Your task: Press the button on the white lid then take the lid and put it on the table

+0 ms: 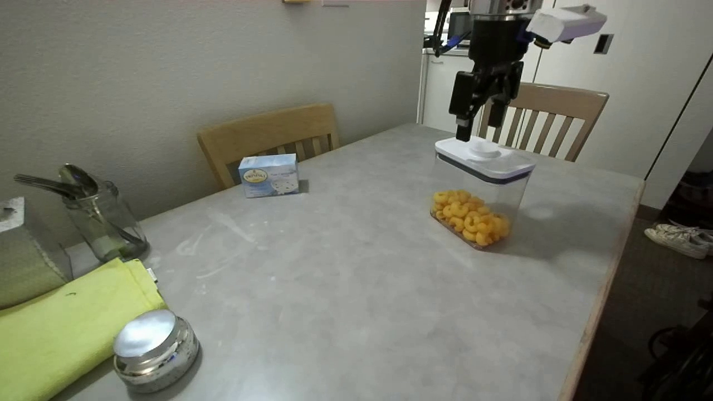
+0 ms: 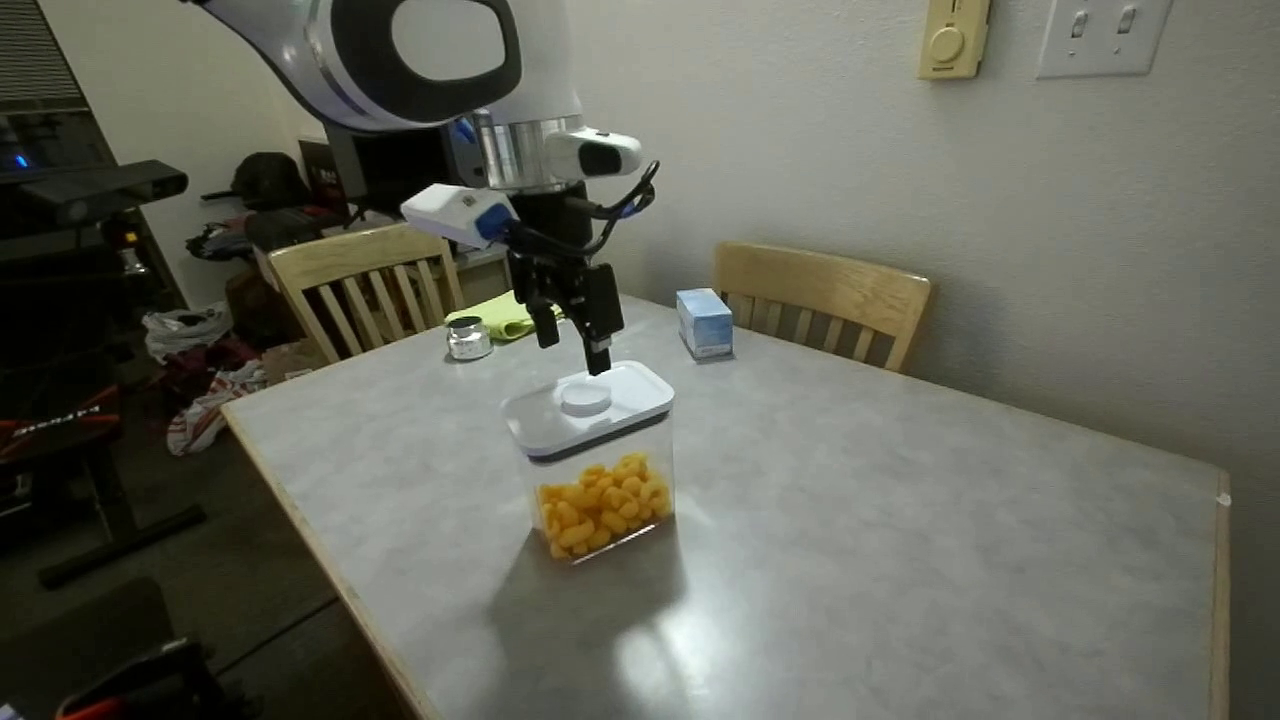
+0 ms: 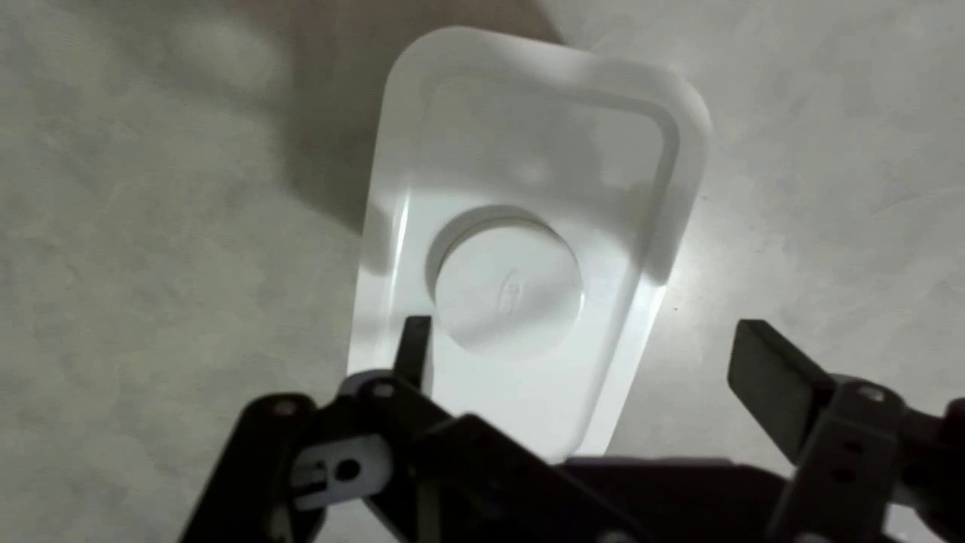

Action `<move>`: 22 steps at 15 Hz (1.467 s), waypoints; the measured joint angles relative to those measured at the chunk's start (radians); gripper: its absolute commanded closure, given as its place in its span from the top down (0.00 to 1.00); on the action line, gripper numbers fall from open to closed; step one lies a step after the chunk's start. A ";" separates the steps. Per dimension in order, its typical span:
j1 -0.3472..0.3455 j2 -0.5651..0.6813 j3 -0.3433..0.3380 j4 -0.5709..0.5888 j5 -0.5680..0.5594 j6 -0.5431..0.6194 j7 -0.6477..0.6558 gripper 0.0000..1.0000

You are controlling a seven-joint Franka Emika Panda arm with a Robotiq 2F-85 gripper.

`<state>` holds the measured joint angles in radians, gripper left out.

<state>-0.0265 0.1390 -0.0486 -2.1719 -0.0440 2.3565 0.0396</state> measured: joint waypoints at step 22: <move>-0.024 0.037 -0.012 0.034 0.066 0.001 0.011 0.85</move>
<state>-0.0502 0.1761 -0.0605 -2.1383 0.0220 2.3579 0.0506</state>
